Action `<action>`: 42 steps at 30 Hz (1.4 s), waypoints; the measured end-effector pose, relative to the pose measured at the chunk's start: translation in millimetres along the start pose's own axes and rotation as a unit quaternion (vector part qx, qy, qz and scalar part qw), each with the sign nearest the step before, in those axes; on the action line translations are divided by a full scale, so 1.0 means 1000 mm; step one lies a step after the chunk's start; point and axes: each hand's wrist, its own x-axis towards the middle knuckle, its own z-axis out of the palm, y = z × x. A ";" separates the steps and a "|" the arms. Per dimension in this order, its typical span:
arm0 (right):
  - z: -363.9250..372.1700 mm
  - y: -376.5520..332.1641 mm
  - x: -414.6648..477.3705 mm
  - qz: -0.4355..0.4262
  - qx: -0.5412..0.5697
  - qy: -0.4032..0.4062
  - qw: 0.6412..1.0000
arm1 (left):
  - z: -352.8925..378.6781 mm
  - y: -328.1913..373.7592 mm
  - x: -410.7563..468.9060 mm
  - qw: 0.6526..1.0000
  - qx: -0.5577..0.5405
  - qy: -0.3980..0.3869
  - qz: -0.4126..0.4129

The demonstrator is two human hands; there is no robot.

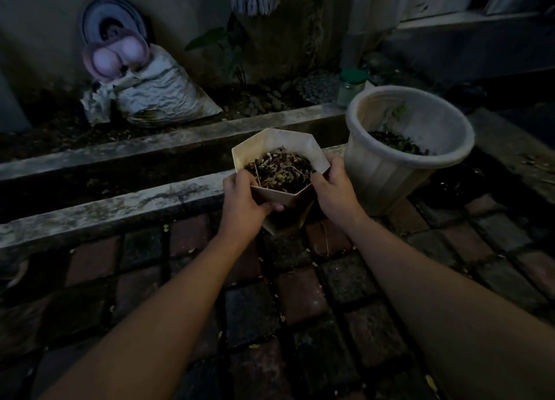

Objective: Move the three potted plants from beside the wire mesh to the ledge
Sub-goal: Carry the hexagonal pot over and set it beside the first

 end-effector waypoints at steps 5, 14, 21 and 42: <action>0.011 -0.007 -0.016 -0.114 -0.182 0.087 0.973 | 0.009 0.019 -0.003 0.999 0.011 0.019 -0.039; -0.012 -0.011 -0.010 -0.276 -0.419 -0.126 0.856 | 0.003 0.025 -0.006 0.997 0.055 0.022 -0.049; -0.018 -0.009 -0.006 -0.280 -0.354 -0.129 0.883 | -0.002 0.023 -0.012 0.997 0.074 -0.025 0.000; -0.029 -0.002 -0.009 -0.241 -0.361 -0.104 0.895 | 0.003 0.032 -0.025 0.965 0.255 -0.067 0.000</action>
